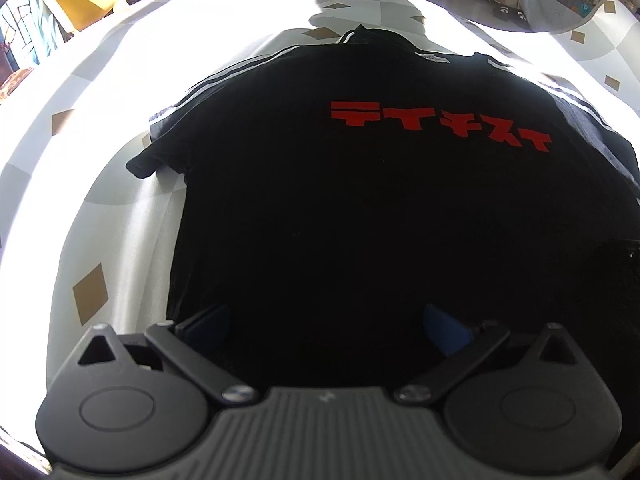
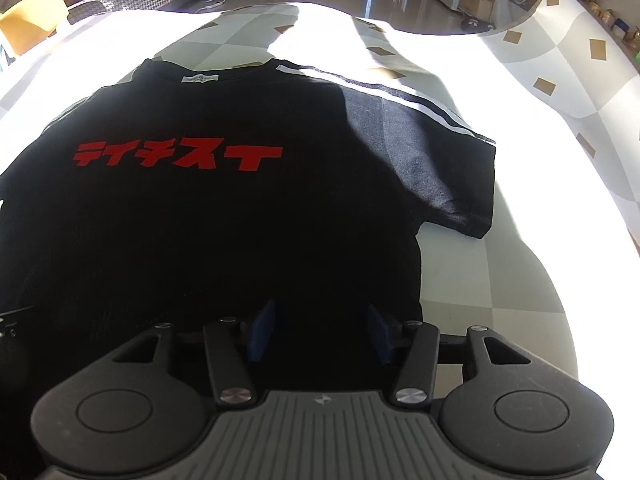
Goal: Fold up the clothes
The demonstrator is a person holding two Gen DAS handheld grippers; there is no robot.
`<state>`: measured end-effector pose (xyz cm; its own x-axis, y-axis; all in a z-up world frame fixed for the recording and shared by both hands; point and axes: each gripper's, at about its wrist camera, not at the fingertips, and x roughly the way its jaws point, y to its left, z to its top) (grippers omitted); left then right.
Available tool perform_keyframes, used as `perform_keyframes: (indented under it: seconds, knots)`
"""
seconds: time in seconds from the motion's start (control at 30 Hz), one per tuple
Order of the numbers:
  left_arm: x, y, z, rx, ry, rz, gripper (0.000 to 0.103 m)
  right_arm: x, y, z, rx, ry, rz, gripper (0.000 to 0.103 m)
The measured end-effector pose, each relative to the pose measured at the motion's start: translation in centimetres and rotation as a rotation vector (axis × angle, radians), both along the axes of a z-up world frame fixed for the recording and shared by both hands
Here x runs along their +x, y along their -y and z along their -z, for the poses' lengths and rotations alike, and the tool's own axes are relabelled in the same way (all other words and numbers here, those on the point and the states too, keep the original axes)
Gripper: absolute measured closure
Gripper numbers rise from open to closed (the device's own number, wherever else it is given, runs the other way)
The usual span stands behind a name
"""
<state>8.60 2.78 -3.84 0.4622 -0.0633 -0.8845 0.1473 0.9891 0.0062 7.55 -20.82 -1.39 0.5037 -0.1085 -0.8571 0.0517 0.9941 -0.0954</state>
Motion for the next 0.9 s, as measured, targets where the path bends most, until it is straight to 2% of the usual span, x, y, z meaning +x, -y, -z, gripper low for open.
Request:
perform_keyframes:
  seconds: [0.37,0.63,0.77,0.9]
  knots:
    - [-0.3,-3.6,0.2,-0.016,-0.027,-0.11,0.0,0.4,0.1,0.1,-0.068,0.023,0.012,0.054]
    - [-1.1,-5.2,-0.1,0.012,-0.02,-0.143,0.0,0.4,0.1,0.1,-0.085,0.032,0.032,0.054]
    - [-1.7,-4.9,-0.8,0.014,-0.004,-0.123,0.0,-0.1,0.3,-0.3,-0.063,0.02,0.054,0.055]
    - [-3.3,-3.8,-2.4,-0.021,0.051,-0.034,0.0,-1.4,-0.2,-1.1,-0.002,0.014,0.022,0.055]
